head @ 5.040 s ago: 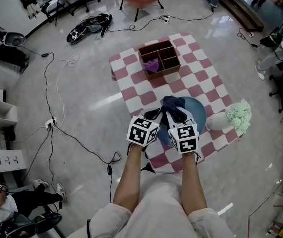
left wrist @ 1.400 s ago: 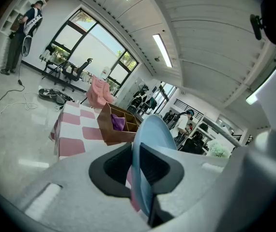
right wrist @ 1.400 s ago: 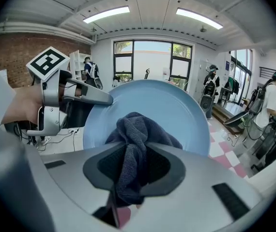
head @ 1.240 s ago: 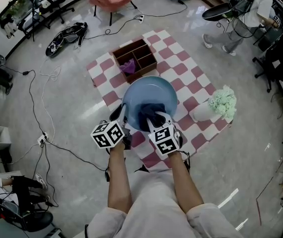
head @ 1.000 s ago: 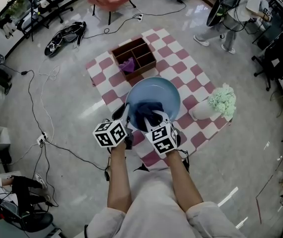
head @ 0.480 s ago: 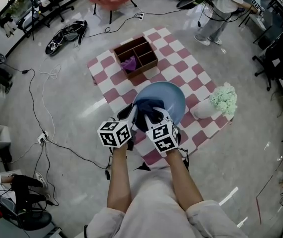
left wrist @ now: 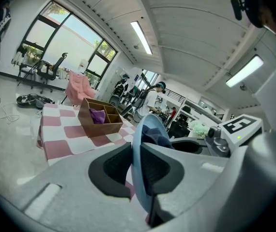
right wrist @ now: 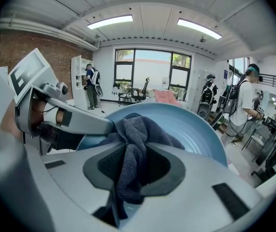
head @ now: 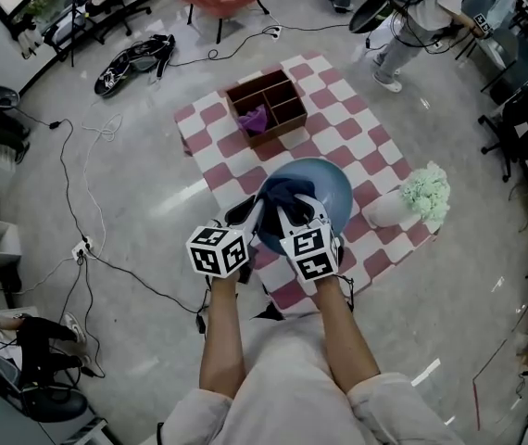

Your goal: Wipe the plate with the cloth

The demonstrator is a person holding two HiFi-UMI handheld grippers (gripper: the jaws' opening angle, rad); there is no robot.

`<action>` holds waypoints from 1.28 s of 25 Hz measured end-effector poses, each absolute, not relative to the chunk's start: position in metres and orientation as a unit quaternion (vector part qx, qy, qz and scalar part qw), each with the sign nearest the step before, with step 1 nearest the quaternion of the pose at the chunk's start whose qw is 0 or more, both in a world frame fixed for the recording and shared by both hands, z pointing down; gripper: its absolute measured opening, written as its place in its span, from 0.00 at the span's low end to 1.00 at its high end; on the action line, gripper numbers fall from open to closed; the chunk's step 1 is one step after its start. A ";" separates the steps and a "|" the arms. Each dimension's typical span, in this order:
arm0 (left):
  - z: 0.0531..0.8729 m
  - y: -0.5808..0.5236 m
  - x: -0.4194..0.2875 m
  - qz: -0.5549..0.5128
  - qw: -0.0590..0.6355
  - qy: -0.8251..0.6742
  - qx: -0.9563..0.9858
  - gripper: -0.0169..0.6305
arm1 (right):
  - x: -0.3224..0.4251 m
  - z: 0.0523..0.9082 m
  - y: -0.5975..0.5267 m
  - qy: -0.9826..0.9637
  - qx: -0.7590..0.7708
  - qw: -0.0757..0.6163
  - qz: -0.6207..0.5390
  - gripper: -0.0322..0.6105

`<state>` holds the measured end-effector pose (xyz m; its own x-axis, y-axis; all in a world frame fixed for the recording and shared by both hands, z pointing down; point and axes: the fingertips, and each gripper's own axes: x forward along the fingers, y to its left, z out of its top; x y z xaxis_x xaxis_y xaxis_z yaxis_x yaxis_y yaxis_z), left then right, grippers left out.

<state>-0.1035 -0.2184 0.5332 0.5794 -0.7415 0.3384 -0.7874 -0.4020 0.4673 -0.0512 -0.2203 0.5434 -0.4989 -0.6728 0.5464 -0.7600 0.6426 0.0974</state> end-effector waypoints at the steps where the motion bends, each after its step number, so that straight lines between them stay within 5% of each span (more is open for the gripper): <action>1: 0.533 -0.218 -0.104 0.039 0.299 -0.457 0.837 0.09 | -0.051 0.542 -0.221 -0.862 0.417 0.278 0.077 0.21; 32: 0.534 -0.222 -0.117 0.014 0.316 -0.469 0.825 0.09 | 0.027 0.565 -0.238 -0.817 0.494 0.271 0.122 0.21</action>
